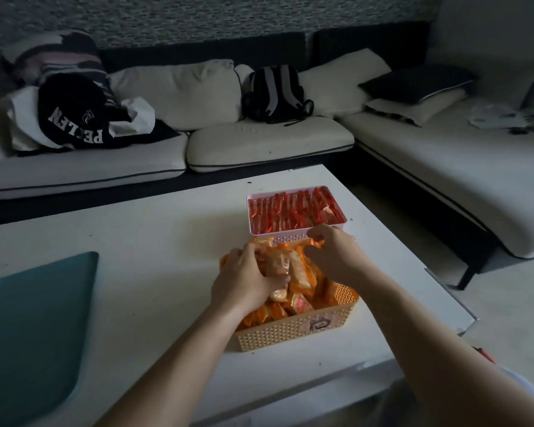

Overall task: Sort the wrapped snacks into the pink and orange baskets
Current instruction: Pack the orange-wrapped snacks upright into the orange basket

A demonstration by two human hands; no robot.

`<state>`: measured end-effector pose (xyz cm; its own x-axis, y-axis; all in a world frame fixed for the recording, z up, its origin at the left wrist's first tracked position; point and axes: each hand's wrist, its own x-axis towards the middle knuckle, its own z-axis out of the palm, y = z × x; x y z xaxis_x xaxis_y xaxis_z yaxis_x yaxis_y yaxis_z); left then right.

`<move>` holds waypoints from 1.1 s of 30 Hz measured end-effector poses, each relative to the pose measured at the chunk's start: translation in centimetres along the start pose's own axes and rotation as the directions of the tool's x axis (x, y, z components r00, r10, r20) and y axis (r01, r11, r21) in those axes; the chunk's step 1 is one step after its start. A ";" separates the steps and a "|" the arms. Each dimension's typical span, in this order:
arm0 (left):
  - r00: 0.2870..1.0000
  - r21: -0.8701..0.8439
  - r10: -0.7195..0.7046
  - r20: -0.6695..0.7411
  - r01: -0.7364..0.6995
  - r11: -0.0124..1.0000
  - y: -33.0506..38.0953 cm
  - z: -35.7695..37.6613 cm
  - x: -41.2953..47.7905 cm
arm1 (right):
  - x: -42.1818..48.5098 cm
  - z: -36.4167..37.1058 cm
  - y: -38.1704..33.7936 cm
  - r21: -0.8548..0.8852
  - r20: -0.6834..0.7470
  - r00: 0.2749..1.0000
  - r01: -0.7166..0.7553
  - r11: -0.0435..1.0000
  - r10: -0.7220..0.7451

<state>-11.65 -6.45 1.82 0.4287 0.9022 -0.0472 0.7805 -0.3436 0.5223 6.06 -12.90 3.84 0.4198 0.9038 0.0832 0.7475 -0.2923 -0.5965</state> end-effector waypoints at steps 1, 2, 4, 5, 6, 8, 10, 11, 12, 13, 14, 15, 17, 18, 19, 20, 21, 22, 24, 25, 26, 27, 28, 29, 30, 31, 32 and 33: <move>1.000 0.012 0.006 -0.019 -0.006 1.000 0.1 0.2 0.0 | 0.0 0.1 0.0 0.008 0.002 1.000 0.008 1.000 -0.008; 0.999 0.007 0.020 -0.036 -0.020 1.000 0.1 0.3 0.1 | 0.1 0.1 0.0 0.013 0.003 1.000 0.011 1.000 -0.011; 0.999 -0.068 0.018 -0.030 -0.020 0.997 0.0 0.4 0.1 | 0.1 0.1 0.0 0.029 -0.009 1.000 0.029 0.999 -0.029; 1.000 -0.119 0.001 -0.012 -0.002 0.993 -0.1 0.4 0.0 | 0.1 0.1 0.0 0.040 -0.011 0.999 0.044 0.998 -0.044; 1.000 -0.170 -0.017 -0.002 0.016 0.985 -0.1 0.2 -0.1 | 0.0 0.1 -0.1 0.053 -0.005 0.998 0.059 0.997 -0.058; 0.999 -0.275 -0.037 -0.010 0.032 0.961 0.1 -0.3 -0.6 | -0.3 -0.1 -0.5 0.111 0.032 0.995 0.091 0.990 -0.095; 0.999 -0.360 -0.014 -0.051 -0.005 0.933 0.5 -0.8 -1.1 | -0.8 -0.6 -1.1 0.228 0.101 0.984 0.118 0.966 -0.144; 0.998 -0.398 0.008 -0.065 -0.034 0.917 1.0 -1.1 -1.4 | -1.1 -0.9 -1.5 0.290 0.135 0.977 0.120 0.949 -0.165; 0.997 -0.434 0.036 -0.074 -0.064 0.898 1.6 -1.2 -1.6 | -1.4 -1.1 -1.9 0.326 0.157 0.971 0.122 0.937 -0.181; 0.994 -0.459 0.070 -0.078 -0.098 0.883 2.2 -1.3 -1.8 | -1.7 -1.4 -2.2 0.336 0.161 0.969 0.127 0.933 -0.189; 0.990 -0.467 0.111 -0.084 -0.137 0.874 2.8 -1.2 -1.9 | -1.8 -1.7 -2.3 0.318 0.153 0.971 0.130 0.939 -0.186; 0.984 -0.459 0.155 -0.085 -0.177 0.870 3.4 -1.2 -2.0 | -1.9 -2.0 -2.2 0.292 0.137 0.975 0.127 0.948 -0.173; 0.969 -0.429 0.236 -0.067 -0.242 0.870 4.1 -1.1 -1.9 | -1.8 -3.1 -1.5 0.274 0.106 0.985 0.102 0.956 -0.136; 0.962 -0.422 0.266 -0.058 -0.265 0.867 4.1 -1.0 -1.6 | -1.7 -3.7 -0.9 0.278 0.106 0.988 0.081 0.957 -0.115; 0.956 -0.411 0.287 -0.061 -0.287 0.866 4.1 -1.1 -1.4 | -1.5 -4.4 -0.1 0.276 0.114 0.989 0.057 0.960 -0.091; 0.950 -0.373 0.305 -0.069 -0.309 0.875 3.8 -1.0 -1.0 | -1.5 -5.0 0.6 0.258 0.132 0.989 0.029 0.966 -0.065; 0.943 -0.301 0.328 -0.063 -0.331 0.894 3.5 -0.9 -0.5 | -1.4 -5.5 1.3 0.228 0.159 0.987 -0.001 0.974 -0.036; 0.931 -0.187 0.362 -0.037 -0.362 0.913 3.1 -0.7 -0.1 | -1.4 -5.7 1.9 0.184 0.192 0.981 -0.021 0.983 -0.015; 0.900 0.064 0.425 0.096 -0.432 0.900 2.5 0.0 0.4 | -1.7 -5.6 2.6 0.096 0.270 0.963 -0.020 0.995 -0.007; 0.886 0.162 0.433 0.164 -0.457 0.874 2.4 0.2 0.4 | -1.8 -5.2 2.9 0.058 0.304 0.952 -0.002 0.998 -0.015; 0.872 0.239 0.440 0.215 -0.483 0.842 2.4 0.5 0.6 | -2.0 -4.8 2.9 0.022 0.332 0.943 0.022 1.000 -0.028; 0.860 0.299 0.447 0.247 -0.506 0.809 2.3 0.8 0.8 | -2.2 -4.3 3.0 -0.017 0.355 0.934 0.045 0.999 -0.036; 0.849 0.351 0.458 0.265 -0.527 0.774 2.3 0.9 1.0 | -2.3 -3.8 2.9 -0.057 0.377 0.925 0.069 0.996 -0.043; 0.841 0.391 0.470 0.267 -0.540 0.746 2.3 0.9 1.1 | -2.3 -3.3 2.8 -0.099 0.393 0.918 0.091 0.991 -0.045; 0.836 0.415 0.485 0.256 -0.548 0.726 2.4 1.0 1.3 | -2.3 -2.9 2.7 -0.140 0.405 0.913 0.111 0.984 -0.046; 0.829 0.429 0.504 0.243 -0.558 0.711 2.6 0.9 1.4 | -2.3 -2.5 2.7 -0.177 0.411 0.911 0.131 0.975 -0.047; 0.824 0.431 0.518 0.230 -0.563 0.705 2.6 0.9 1.5 | -2.3 -2.2 2.6 -0.202 0.419 0.907 0.148 0.968 -0.051; 0.821 0.421 0.528 0.217 -0.567 0.708 2.6 0.9 1.7 | -2.2 -1.8 2.6 -0.214 0.427 0.902 0.166 0.963 -0.061</move>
<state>-8.49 -6.04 2.37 0.8632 0.5022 0.0521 0.5009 -0.8647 0.0378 7.98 -16.22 3.59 0.1133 0.9666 -0.2299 0.8992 -0.1982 -0.3900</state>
